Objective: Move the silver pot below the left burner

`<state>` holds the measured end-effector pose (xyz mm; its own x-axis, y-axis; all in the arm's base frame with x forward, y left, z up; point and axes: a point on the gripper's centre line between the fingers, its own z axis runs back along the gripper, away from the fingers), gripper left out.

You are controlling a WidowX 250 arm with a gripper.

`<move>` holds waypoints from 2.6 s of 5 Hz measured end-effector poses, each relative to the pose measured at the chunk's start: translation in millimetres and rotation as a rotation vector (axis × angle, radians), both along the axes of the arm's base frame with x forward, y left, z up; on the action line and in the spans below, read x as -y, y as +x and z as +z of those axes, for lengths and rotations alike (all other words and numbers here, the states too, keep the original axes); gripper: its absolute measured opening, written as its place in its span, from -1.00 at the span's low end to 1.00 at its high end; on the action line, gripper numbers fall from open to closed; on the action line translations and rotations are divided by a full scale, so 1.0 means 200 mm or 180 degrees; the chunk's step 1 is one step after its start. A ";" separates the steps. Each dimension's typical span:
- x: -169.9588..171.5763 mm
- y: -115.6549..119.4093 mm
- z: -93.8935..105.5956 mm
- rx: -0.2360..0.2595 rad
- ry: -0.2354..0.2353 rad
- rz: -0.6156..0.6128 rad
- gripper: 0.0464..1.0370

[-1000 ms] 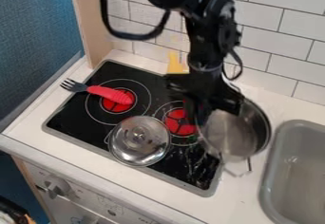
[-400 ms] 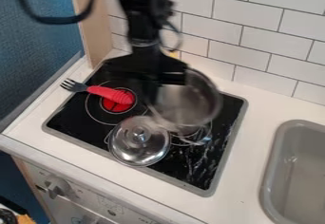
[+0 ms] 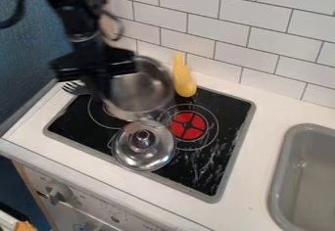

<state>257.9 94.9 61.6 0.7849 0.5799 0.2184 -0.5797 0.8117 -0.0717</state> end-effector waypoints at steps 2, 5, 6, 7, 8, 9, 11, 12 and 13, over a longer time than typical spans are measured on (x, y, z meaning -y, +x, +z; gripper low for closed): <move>-0.22 -0.19 -0.14 -0.0162 -0.0094 0.0745 -0.95; -0.32 -0.27 -0.28 -0.0251 -0.0131 0.0936 -0.95; -0.35 -0.25 -0.29 -0.0240 -0.0131 0.0947 -0.95; -0.36 -0.27 -0.30 -0.0227 -0.0228 0.1012 -0.89; -0.38 -0.30 -0.27 -0.0303 -0.0130 0.0968 -0.55; -0.38 -0.30 -0.24 -0.0298 -0.0093 0.1036 0.02; -0.21 -0.16 -0.02 -0.0269 0.0067 0.0595 0.95; 0.05 -0.02 0.08 -0.0009 0.0168 -0.0177 0.94; 0.31 0.10 0.11 0.0095 0.0191 -0.0956 0.93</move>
